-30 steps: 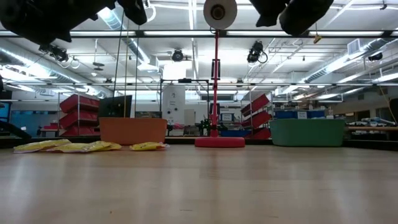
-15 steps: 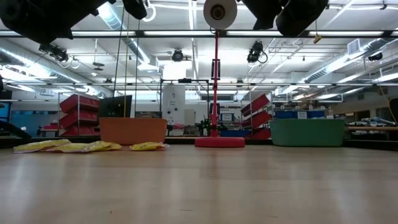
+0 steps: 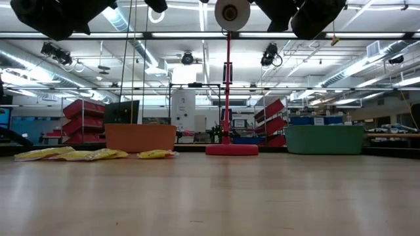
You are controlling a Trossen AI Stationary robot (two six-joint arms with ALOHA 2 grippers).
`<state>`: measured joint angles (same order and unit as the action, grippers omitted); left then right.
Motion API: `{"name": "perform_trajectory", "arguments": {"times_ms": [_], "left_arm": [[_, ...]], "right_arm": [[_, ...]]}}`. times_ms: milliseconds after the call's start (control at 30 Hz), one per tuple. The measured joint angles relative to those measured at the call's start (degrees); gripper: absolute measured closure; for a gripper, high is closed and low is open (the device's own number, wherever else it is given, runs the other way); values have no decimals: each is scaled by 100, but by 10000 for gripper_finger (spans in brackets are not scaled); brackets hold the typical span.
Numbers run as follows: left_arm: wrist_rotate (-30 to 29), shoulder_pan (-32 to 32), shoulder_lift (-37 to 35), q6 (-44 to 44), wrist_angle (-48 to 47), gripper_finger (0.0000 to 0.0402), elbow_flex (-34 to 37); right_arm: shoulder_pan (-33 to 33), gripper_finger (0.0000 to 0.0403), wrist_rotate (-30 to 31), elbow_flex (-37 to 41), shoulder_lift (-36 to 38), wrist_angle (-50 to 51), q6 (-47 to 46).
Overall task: Sort candy
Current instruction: Put the yellow candy into the orange bin
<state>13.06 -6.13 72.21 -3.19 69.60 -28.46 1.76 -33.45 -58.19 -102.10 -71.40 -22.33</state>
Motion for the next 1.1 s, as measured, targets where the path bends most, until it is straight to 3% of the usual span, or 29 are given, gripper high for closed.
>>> {"name": "perform_trajectory", "arguments": {"times_ms": [333, 667, 867, 1100], "left_arm": [[118, 2, 17, -2, 42, 274, -42], [118, 0, 13, -26, 147, 390, -42], [142, -2, -87, -195, 180, 388, -41], [562, -33, -416, -680, 313, 390, -41]], "right_arm": [[-81, 403, 101, 0, 0, 129, 9], [-261, 403, -145, 0, 0, 203, -155], [-395, 387, -219, 5, 4, 212, -363], [-509, 380, -306, 120, 11, 340, -461]]}}
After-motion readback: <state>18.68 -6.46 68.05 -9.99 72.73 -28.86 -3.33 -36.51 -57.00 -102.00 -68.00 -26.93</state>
